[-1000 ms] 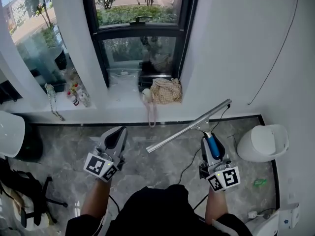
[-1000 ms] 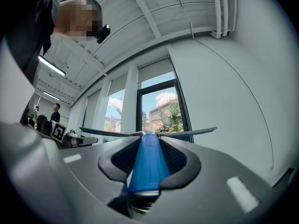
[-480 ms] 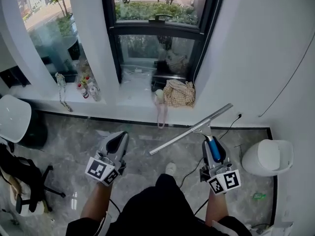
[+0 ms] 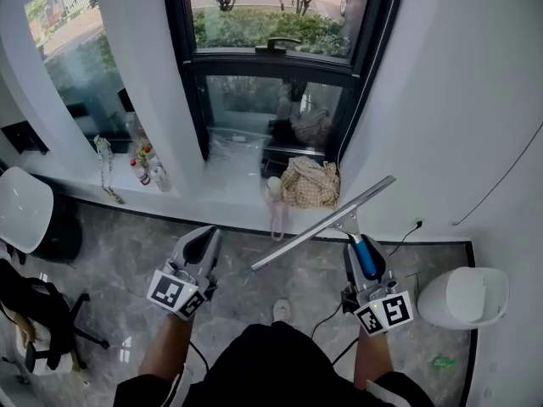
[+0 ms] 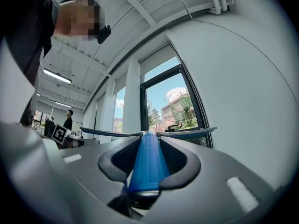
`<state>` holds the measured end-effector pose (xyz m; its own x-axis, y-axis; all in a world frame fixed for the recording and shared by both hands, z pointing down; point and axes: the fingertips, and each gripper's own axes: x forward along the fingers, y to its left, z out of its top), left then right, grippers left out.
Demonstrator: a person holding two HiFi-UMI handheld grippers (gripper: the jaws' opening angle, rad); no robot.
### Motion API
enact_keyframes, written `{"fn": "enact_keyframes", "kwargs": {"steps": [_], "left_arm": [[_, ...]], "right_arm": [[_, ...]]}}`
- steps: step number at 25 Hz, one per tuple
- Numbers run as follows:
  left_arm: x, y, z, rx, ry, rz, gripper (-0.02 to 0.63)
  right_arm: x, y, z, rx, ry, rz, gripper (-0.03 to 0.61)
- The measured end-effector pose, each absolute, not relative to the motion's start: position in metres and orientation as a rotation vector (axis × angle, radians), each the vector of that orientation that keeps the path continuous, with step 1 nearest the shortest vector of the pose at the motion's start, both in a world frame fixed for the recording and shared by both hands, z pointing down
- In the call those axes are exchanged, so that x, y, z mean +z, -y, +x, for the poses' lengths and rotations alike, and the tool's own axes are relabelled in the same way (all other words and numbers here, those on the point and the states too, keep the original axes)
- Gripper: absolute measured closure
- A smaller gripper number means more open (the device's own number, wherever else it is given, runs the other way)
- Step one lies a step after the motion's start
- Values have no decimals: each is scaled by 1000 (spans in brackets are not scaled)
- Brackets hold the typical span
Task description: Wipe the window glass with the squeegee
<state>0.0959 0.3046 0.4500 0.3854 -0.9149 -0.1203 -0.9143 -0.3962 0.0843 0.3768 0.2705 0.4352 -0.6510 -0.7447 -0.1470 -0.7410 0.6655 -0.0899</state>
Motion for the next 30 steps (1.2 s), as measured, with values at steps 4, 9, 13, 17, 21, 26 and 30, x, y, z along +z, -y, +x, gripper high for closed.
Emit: {"fn": "enact_keyframes", "kwargs": {"steps": [4,9,13,17,21,26,30], "left_arm": [[442,-263,104,-238,1755,2608,614],[443,-219,105,-225,1817,2570,614],[443,-194,109,-214,1845,2552,614],[448,-177,108,-191,1836,2538,614],[454,-164,98,-205,1845,2520,614],[462,-134,71,-225,1827,2526,614],[464,-98,39,-246,1799,2541,614]], "right_arm": [[430,-226,383,-15,-2716,-1193,445],[424,-182,391,-1,-2702,-1162,445],[426,-159,396,-13,-2698,-1130,445],[436,-140,391,-62,-2701,-1115,445],[444,-124,377,-94,-2715,-1103,445],[448,-102,349,-80,-2727,-1127,445],[444,-74,322,-53,-2719,-1163,445]]}}
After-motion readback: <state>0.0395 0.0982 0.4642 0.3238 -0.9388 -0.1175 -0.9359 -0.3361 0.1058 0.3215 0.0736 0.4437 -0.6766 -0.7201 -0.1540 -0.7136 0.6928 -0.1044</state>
